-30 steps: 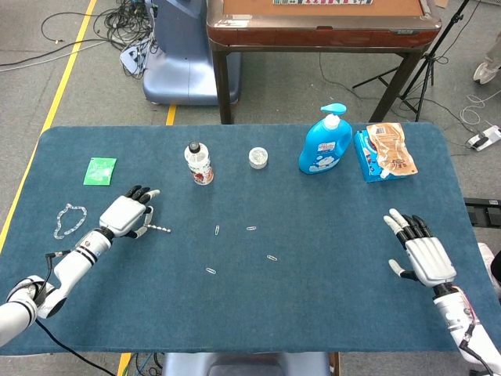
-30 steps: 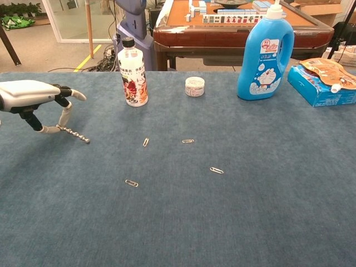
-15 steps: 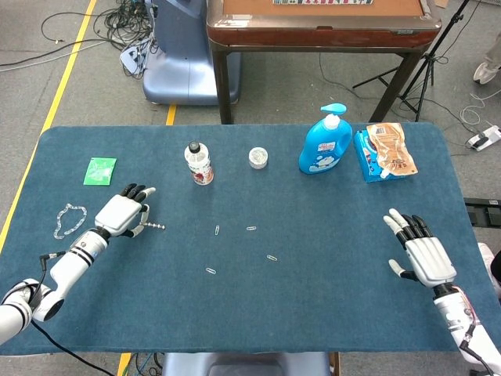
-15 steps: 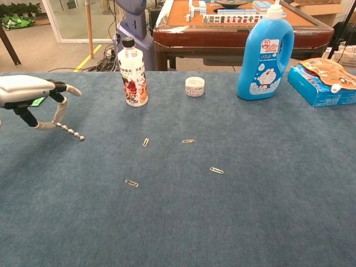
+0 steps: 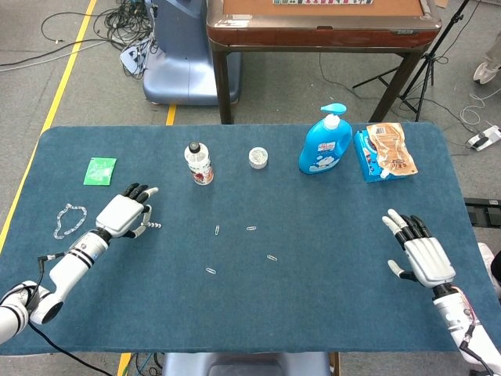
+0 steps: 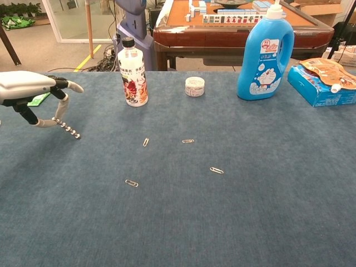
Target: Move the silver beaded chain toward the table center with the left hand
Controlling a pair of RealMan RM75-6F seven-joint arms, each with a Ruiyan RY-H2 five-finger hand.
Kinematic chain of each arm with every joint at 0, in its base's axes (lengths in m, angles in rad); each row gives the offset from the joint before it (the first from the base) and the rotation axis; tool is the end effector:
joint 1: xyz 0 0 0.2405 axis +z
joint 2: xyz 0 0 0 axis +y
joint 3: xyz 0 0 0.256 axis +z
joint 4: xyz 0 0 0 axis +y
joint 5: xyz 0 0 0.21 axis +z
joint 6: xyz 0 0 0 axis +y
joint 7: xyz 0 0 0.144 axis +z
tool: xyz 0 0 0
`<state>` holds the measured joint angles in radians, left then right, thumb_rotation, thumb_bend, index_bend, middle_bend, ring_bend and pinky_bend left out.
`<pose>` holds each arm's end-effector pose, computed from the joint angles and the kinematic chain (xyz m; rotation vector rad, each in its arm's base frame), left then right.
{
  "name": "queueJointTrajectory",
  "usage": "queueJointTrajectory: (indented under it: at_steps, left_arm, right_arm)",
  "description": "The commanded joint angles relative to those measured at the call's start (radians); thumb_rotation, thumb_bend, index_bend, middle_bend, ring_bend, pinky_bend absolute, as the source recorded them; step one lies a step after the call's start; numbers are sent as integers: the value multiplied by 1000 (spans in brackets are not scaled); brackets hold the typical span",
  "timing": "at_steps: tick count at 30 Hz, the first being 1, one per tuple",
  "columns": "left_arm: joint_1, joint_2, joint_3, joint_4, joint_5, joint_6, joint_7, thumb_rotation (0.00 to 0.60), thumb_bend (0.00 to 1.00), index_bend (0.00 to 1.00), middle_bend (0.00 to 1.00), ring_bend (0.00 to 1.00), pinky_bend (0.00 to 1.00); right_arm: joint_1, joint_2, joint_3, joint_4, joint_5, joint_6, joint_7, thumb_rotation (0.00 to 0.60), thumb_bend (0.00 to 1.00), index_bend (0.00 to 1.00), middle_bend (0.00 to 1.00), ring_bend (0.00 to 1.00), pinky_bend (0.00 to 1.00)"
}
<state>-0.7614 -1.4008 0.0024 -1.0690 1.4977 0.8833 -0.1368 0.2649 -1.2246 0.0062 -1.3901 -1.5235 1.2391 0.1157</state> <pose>-0.2469 0.3878 0.0527 -2.0078 -0.7201 -0.7152 -0.3262 -0.2310 0.1093 1.6365 -0.9861 0.8308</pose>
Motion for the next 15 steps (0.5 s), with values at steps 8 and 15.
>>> queueJointTrajectory:
  at_steps: [8, 15]
  left_arm:
    - [-3, 63, -42, -149, -53, -1, 141, 600, 363, 706, 0, 0, 0]
    - [-10, 87, -67, -240, -89, -2, 235, 600, 363, 706, 0, 0, 0]
  right_arm:
    - [0, 12, -1, -7, -14, 14, 21, 600, 305, 0, 0, 0, 0]
    - [1, 21, -1, -6, -15, 15, 41, 600, 305, 0, 0, 0, 0]
